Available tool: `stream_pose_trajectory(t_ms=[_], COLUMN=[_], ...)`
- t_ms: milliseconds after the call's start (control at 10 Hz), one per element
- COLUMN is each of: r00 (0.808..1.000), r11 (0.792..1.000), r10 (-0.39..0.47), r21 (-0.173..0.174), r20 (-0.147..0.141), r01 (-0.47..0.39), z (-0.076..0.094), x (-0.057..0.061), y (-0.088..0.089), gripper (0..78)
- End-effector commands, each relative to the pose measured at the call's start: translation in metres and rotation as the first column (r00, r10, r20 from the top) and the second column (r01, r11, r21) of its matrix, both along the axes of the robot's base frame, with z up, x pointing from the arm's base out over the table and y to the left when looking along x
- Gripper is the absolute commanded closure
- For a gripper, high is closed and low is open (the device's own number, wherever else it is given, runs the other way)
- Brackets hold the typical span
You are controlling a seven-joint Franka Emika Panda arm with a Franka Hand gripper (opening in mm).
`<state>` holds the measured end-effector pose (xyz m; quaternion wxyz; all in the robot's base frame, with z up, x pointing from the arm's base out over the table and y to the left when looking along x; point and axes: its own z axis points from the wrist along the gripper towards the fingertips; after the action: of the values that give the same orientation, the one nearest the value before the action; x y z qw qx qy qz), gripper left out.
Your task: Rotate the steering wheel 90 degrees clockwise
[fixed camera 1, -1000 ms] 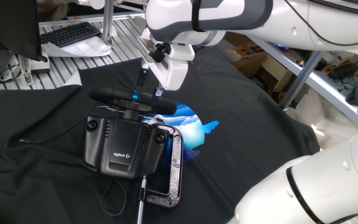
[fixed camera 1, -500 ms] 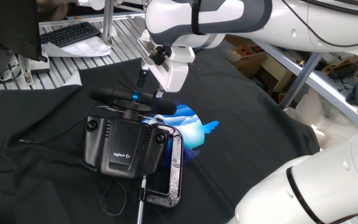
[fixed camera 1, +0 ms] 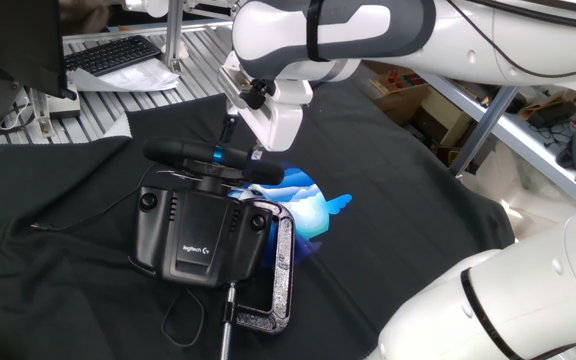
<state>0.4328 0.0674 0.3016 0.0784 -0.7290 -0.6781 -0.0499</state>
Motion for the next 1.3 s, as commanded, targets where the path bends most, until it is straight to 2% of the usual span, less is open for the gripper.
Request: stream_pose_trajectory(t_ms=[100,1300], r00=[1.000,1.000], r11=[1.000,1.000], r10=[0.005,0.005], r21=[-0.001,-0.001], r20=[0.005,0.005], r01=[-0.005,-0.005], z=[0.0007,0.0007], x=[0.0002,0.0002], y=[0.0002,0.0002], gripper=[76.5,76.5])
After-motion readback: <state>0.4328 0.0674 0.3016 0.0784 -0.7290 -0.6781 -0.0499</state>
